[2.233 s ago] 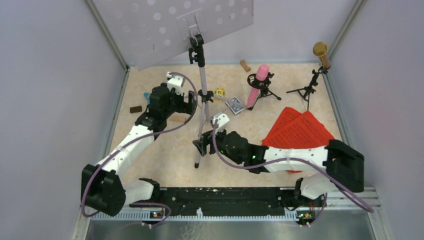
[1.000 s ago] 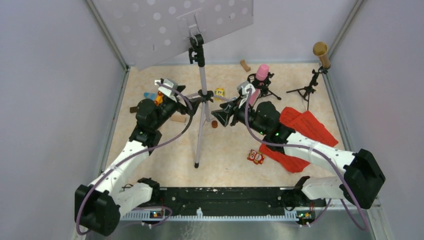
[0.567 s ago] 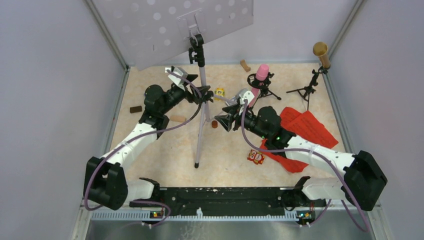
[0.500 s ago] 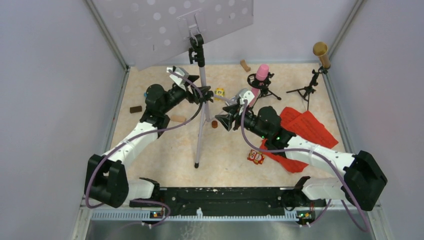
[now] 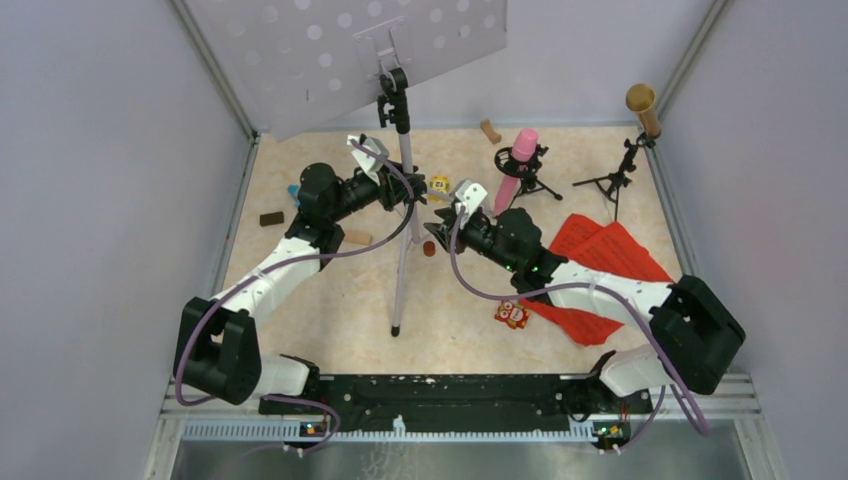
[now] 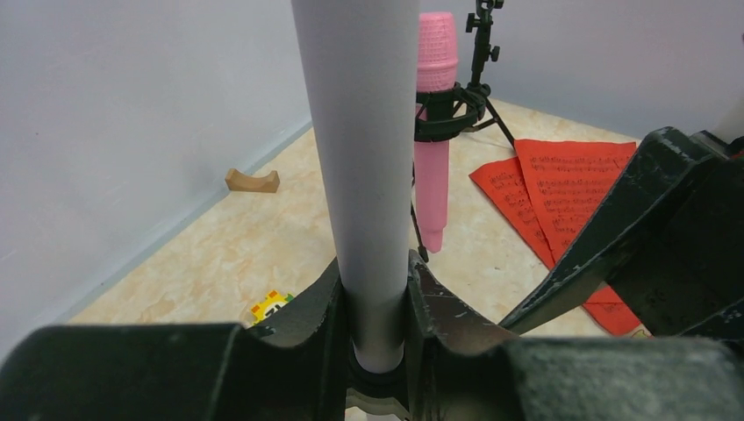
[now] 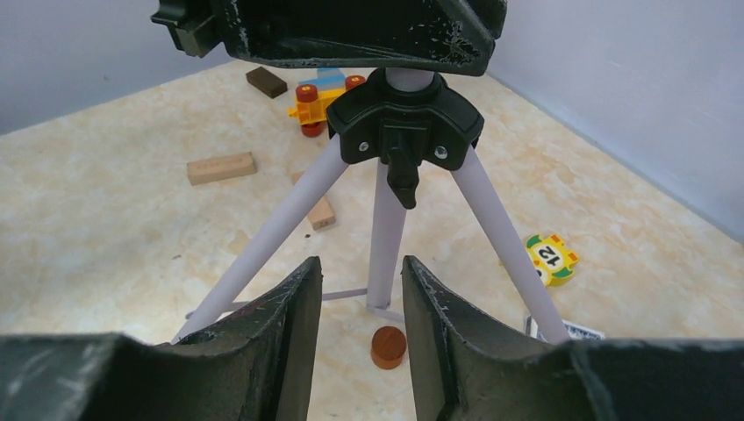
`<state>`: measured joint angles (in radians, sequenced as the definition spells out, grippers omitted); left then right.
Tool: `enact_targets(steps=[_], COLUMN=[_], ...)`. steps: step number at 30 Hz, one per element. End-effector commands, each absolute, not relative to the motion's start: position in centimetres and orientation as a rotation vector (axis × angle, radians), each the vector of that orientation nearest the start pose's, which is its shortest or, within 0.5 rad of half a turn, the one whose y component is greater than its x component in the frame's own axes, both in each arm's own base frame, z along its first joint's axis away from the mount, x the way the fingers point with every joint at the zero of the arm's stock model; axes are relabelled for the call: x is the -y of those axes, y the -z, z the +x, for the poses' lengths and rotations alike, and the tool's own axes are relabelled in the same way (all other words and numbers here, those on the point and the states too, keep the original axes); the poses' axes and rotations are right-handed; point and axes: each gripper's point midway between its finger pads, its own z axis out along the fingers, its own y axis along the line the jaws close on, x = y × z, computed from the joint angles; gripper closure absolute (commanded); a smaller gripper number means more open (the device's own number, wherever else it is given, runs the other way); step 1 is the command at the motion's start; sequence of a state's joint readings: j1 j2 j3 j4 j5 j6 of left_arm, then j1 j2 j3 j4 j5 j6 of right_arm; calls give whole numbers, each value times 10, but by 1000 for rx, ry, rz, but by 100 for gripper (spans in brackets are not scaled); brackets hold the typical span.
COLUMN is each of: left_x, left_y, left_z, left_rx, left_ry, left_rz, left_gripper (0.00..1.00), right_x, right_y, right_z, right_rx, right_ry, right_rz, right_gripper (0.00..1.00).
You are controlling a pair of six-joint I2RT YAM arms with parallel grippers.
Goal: Pack up the instrument practice props
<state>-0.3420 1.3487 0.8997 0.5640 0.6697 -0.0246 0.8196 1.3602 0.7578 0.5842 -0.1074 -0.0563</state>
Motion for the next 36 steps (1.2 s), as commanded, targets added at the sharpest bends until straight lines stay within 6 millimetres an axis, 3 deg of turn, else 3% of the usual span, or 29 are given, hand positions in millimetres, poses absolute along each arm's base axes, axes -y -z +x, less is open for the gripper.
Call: enact_targets(steps=[1,13,17,22,26,30,36], left_x=[243,240,239,239,240,241,244], left_y=[-316,-312,-311,-310,-308,-306,-300], left_z=[366,366,366,366,367,369,373], left_rx=[-1244,-1247,-1247,-1248,-1253,-1260,-1290], left_ry=[701,668,656,659,661,676,694], left_rz=[843,852,857,860,858,848,855], left_gripper=[98,100,100,100,100,100,100], right_x=[-350,-364,-369,-371,-370,-374,-390], right_y=[-286,-292,-290,-281,-275,-263,-234], right_z=[312,334,338,348,351,346,324], right_rx=[-1244,-1201,-1207,-1244,-1238,-1171,-896], right_ry=[-628,-555,-536,-481,-419,-256,211], right_rz=[-755,-774,-807,-836,-893,-1063,-1454], right_gripper=[61,62,74,99,100,100,100])
